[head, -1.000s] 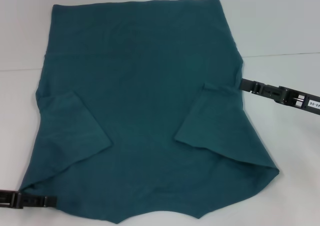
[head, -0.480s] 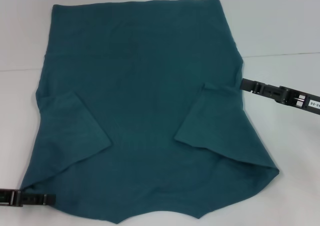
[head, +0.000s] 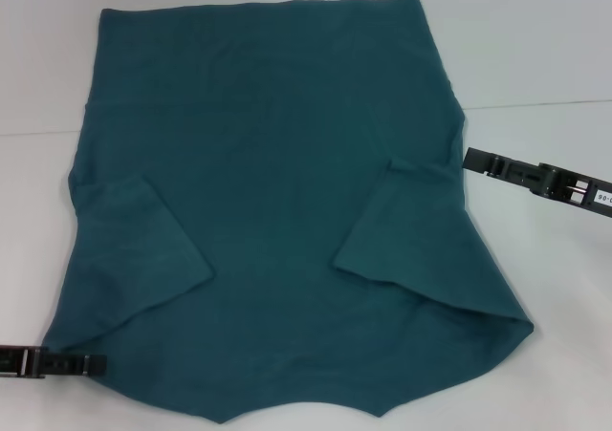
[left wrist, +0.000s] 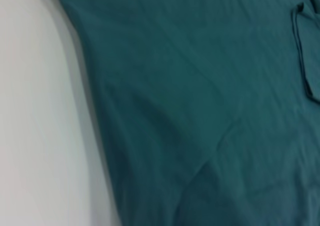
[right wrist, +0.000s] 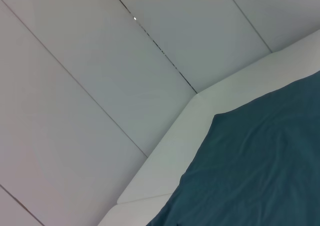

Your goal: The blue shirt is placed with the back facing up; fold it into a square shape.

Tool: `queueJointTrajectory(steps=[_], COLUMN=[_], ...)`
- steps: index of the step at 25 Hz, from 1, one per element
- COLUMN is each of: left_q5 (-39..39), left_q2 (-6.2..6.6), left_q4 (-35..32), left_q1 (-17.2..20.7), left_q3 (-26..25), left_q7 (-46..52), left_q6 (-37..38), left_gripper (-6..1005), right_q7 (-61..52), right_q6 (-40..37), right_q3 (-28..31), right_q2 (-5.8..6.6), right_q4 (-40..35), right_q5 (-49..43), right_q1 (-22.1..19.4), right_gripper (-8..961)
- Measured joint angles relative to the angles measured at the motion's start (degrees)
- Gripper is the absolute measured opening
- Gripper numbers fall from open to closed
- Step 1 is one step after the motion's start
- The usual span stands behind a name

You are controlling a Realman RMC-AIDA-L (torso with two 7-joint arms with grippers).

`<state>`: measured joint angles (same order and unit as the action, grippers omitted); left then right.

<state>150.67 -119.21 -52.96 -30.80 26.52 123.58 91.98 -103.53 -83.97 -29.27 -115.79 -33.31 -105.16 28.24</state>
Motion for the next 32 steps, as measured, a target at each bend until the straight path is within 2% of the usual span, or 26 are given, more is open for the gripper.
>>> queueJointTrajectory(steps=[32], left_q5=[0.4], left_q2=[0.21], left_q4=[-0.3], left_q1=[-0.7], left_q3=[0.6], left_q7=[1.2], left_q6=[0.4], left_gripper=[763], right_q7=[0.0], right_q6=[0.4], right_q3=[0.9], right_q2=[0.14], right_q4=[0.0], right_q5=[0.0], right_q1=[-0.3], right_gripper=[936])
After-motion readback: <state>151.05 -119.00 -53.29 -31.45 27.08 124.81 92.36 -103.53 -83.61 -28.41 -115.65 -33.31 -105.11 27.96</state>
